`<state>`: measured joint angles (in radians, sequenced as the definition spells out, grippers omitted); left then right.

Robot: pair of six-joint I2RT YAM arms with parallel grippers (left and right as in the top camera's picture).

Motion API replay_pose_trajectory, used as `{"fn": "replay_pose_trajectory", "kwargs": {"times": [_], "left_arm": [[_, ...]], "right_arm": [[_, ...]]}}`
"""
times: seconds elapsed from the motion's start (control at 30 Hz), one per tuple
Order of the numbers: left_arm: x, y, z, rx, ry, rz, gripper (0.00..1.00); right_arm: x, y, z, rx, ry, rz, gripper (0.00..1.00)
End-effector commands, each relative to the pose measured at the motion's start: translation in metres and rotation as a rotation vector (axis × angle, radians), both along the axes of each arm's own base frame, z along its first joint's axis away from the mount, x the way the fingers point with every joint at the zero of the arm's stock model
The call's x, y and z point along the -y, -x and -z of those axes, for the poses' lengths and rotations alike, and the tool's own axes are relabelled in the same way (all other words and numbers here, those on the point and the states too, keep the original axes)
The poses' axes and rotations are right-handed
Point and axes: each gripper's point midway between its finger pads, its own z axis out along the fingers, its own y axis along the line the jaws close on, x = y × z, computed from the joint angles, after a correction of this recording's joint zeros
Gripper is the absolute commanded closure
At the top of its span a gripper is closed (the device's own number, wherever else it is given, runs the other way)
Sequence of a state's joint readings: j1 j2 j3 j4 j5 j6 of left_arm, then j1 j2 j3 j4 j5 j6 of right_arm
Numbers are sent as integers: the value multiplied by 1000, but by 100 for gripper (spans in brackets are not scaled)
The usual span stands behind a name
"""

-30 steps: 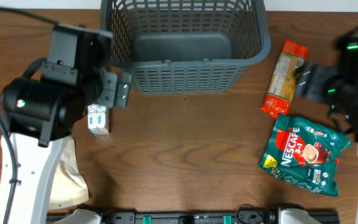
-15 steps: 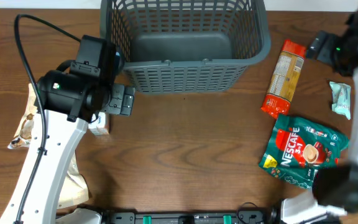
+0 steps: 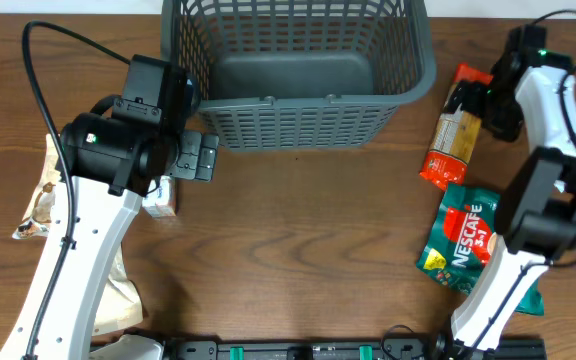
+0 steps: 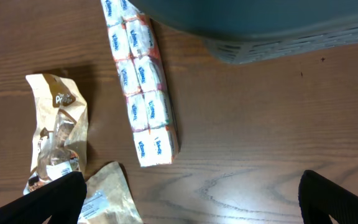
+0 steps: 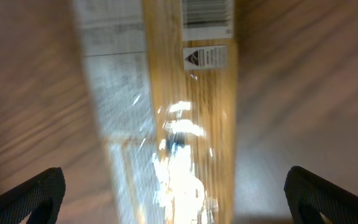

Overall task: Pack container
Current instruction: 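Grasp the orange-and-white pasta packet with the right gripper and lift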

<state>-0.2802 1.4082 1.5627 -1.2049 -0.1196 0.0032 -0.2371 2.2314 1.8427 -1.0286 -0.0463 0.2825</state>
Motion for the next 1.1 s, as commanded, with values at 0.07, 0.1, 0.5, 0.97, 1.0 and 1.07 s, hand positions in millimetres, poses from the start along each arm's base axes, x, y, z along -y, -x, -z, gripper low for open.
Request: {"fn": "replay_pose_trajectory", "kwargs": {"times": [0.07,0.1,0.5,0.97,1.0,1.07], "left_arm": [[-2,0,-1,5,-2,-8,1],[-2,0,-1,4,-2,-8,1],[-2,0,-1,5,6,-13,1],[-1,-2,-2,15,8,-12,1],[-1,-2,-2,15,8,-12,1],[-1,-2,-2,14,8,-12,1]], "right_arm": [[2,-3,30,-30,-17,24,1],[2,-4,34,-31,-16,28,1],[7,-12,55,-26,4,51,29],[3,-14,27,7,17,21,99],[4,-18,14,37,25,18,99],[7,-29,-24,124,46,11,99]]}}
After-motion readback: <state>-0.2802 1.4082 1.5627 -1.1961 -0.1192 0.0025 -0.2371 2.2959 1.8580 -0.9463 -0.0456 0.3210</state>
